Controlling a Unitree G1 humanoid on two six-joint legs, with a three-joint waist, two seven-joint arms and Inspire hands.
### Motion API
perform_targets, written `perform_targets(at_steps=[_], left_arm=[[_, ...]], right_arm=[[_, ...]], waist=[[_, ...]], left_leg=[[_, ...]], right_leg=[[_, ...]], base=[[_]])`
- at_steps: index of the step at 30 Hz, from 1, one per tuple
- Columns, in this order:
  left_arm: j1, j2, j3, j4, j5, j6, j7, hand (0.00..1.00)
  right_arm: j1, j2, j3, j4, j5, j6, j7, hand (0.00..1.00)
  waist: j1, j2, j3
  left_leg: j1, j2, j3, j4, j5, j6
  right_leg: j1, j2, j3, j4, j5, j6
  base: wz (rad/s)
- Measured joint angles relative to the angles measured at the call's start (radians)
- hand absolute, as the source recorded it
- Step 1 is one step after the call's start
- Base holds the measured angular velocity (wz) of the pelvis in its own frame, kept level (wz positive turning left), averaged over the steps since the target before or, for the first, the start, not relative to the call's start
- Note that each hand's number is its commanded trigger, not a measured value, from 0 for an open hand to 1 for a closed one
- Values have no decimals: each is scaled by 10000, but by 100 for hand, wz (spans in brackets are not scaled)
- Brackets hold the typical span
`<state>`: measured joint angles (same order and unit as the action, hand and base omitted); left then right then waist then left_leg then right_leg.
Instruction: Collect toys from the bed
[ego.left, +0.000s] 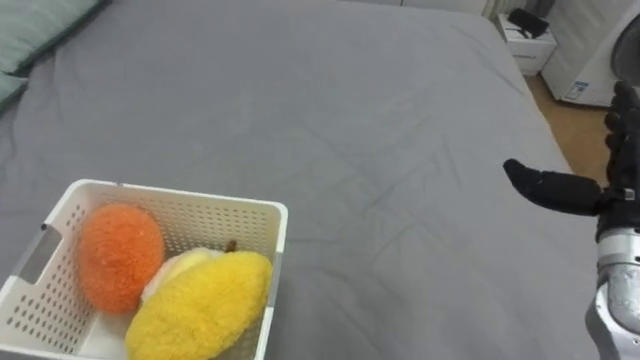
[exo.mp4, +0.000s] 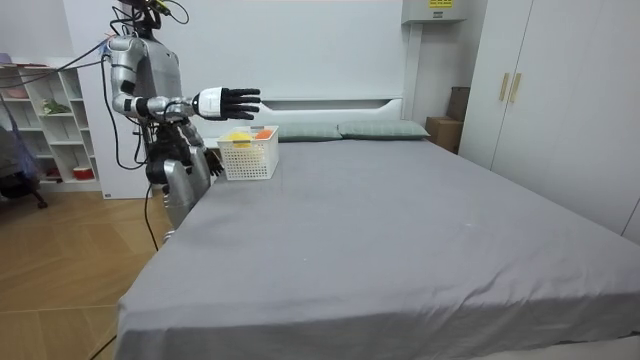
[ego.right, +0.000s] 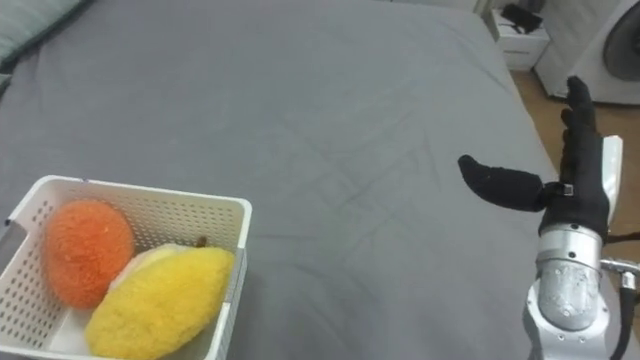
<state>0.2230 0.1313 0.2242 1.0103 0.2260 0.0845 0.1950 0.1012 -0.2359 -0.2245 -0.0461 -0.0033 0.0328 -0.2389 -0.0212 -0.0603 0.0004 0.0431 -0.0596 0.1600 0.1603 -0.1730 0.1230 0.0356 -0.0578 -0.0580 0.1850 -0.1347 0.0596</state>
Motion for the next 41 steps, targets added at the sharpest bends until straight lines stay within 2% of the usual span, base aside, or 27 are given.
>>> perform_targets(at_steps=[4, 6, 10, 12, 16, 18, 23, 28, 29, 31, 33, 36, 41], left_arm=[[122, -3, 101, -5, -177, 0, 107, 0], [175, -3, 109, -4, -667, 0, 210, 0], [285, -14, 81, -4, -1242, 1, 468, 0], [291, -45, 79, -1, -1592, 5, 557, 0], [381, -60, 92, -1, -1580, 4, 560, 0], [408, -75, 106, 46, -1582, 2, 558, 0], [437, -231, 472, 142, -1348, 4, 542, 0], [433, -275, 475, 174, -1348, 26, 479, 0], [427, -285, 478, 219, -1332, 34, 428, 0], [425, -290, 485, 254, -1327, 53, 314, 0], [342, -314, 431, 314, -1334, 107, 299, 0], [302, -344, 265, 313, -1328, 200, 295, 0], [263, -344, 68, 349, -1240, 251, 294, 0]], right_arm=[[337, 0, -340, 516, 375, -56, -99, 0], [479, 0, -618, 1113, 1259, -107, -185, 0], [804, 12, -737, 2545, 2971, -146, -302, 0], [1027, 74, -745, 3925, 4323, -96, -302, 0], [1367, 335, -773, 6436, 6122, -103, -52, 0], [1423, 427, -878, 8400, 7174, -100, 183, 0], [1519, 732, -1243, 11326, 7842, -98, 612, 0], [1616, 950, -1240, 12781, 7659, 5, 956, 0], [1609, 953, -1251, 12985, 7466, 103, 1068, 0], [1560, 944, -1243, 13225, 7150, 222, 1326, 0], [1521, 951, -1052, 13621, 6357, 360, 1654, 0], [1241, 958, -602, 13782, 5268, 690, 1939, 0], [609, 941, -190, 13775, 2957, 937, 2098, 0]], waist=[[-129, -31, -13], [-145, -54, -22], [-279, -102, -39], [-346, -68, -20], [-406, -7, -5], [-456, 47, -16], [-567, 176, -33], [-628, 241, -31], [-614, 311, -57], [-599, 332, -29], [-630, 364, -17], [-598, 416, 4], [-549, 422, 7]], left_leg=[[37, 55, 76, -40, -22, -34], [75, 110, 245, -81, -46, -71], [107, 138, 311, -107, -72, -111], [157, 148, 311, -110, -82, -127], [181, 156, 242, -144, -147, -165], [178, 162, 238, -95, -202, -171], [159, 162, 221, -70, -251, -234], [161, 148, 177, -28, -251, -235], [162, 146, 174, -25, -253, -233], [179, 138, 159, -23, -254, -231], [214, 133, -21, 36, -263, -223], [195, 132, -40, 60, -267, -225], [175, 134, -39, 60, -266, -235]], right_leg=[[-3, 53, 11, -16, 38, -60], [-24, 106, 60, -52, 77, -117], [20, 145, 152, -160, 83, -128], [79, 158, 148, -178, 83, -128], [151, 181, 176, -225, 74, -140], [188, 188, 163, -217, 54, -171], [183, 194, 151, -150, 11, -227], [224, 183, 143, -157, 10, -230], [230, 179, 141, -154, 10, -230], [260, 171, 115, -165, 10, -230], [376, 165, -25, -157, 10, -230], [382, 167, -34, -174, 8, -231], [361, 155, -165, -166, -19, -262]], base=[[-6], [-22], [-8], [0], [0], [0], [0], [1], [0], [4], [20], [4], [0]])
